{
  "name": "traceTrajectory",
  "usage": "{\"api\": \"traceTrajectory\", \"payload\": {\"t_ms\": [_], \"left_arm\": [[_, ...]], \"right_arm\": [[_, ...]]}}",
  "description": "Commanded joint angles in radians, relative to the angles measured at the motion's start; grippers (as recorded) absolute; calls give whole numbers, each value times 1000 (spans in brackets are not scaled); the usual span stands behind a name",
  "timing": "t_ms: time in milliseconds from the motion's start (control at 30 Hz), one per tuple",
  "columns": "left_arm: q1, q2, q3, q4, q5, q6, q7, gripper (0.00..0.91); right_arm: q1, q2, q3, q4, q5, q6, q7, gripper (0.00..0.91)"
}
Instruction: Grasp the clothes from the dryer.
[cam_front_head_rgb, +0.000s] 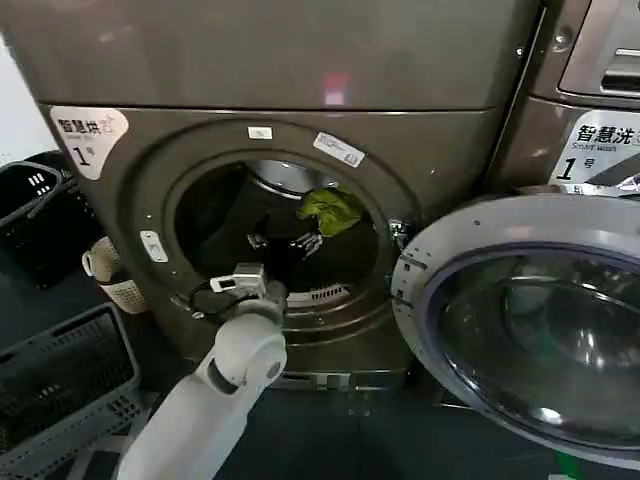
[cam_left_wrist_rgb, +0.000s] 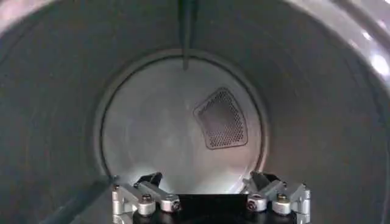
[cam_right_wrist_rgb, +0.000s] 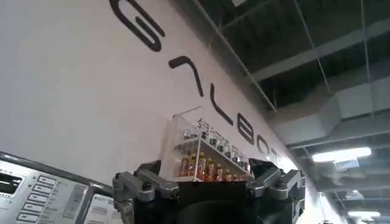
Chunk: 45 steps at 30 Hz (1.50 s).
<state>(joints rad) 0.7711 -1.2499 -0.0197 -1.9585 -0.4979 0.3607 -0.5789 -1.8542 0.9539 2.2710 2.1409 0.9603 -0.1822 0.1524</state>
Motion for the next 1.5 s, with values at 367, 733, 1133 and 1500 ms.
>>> {"api": "traceTrajectory", "payload": {"t_ms": [367, 733, 1133, 1500], "left_arm": [[-6, 0, -2, 4, -3, 0, 0, 907], [-8, -1, -2, 6, -5, 1, 0, 907], [-8, -3, -4, 8, -3, 1, 0, 907], [-7, -3, -6, 11, -1, -1, 2, 907]], "right_arm": [[-2, 1, 8, -7, -1, 2, -1, 907], [0, -5, 6, -10, -3, 12, -4, 907], [1, -2, 7, -10, -3, 15, -5, 907], [-2, -3, 12, -7, -2, 19, -3, 907]]}}
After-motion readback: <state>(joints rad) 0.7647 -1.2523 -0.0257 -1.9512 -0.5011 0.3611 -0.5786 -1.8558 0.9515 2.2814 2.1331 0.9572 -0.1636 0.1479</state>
